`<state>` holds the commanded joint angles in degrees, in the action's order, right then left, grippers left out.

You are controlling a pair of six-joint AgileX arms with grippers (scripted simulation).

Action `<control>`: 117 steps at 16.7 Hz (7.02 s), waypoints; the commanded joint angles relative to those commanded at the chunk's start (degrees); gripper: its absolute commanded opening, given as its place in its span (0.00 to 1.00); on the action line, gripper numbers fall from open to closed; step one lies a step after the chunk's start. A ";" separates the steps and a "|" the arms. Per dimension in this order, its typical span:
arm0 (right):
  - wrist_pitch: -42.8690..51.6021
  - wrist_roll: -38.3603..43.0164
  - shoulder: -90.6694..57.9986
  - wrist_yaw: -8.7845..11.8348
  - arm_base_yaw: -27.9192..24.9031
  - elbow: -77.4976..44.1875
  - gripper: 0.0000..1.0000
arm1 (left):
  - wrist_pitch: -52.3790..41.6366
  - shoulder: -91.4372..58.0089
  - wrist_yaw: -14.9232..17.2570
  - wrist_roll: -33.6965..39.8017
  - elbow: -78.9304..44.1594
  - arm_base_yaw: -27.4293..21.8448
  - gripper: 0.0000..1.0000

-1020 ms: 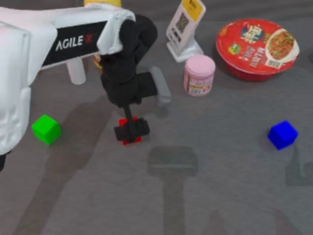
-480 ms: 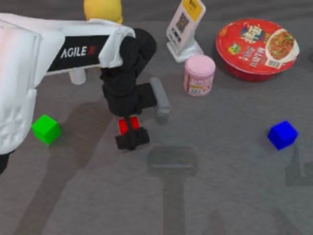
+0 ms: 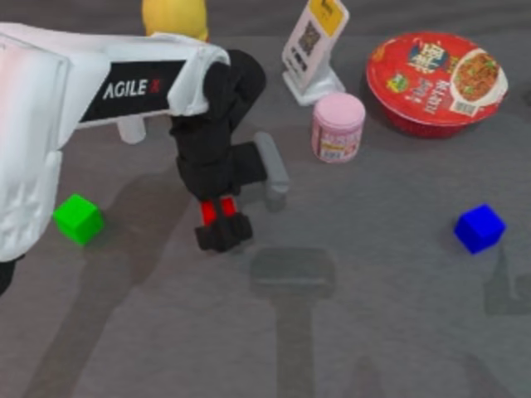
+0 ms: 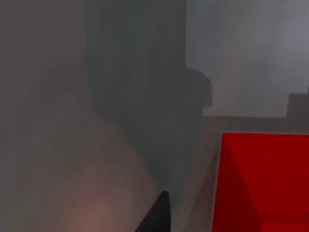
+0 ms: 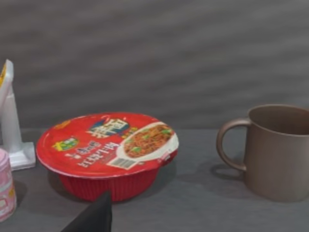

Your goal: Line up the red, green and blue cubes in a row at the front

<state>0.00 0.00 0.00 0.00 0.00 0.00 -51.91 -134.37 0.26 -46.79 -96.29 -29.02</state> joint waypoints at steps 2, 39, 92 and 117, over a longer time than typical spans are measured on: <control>0.00 0.00 0.00 0.00 0.00 0.00 1.00 | 0.00 0.00 0.00 0.00 0.00 0.00 0.17; 0.00 0.00 0.00 0.00 0.00 0.00 1.00 | -8.09 32.95 0.84 -3.29 24.62 -9.35 0.00; 0.00 0.00 0.00 0.00 0.00 0.00 1.00 | -7.50 35.01 0.83 -3.48 26.58 -9.36 1.00; 0.00 0.00 0.00 0.00 0.00 0.00 1.00 | -8.12 16.48 -0.15 17.48 8.50 23.29 1.00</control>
<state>0.00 0.00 0.00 0.00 0.00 0.00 -60.03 -117.90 0.11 -29.31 -87.79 -5.73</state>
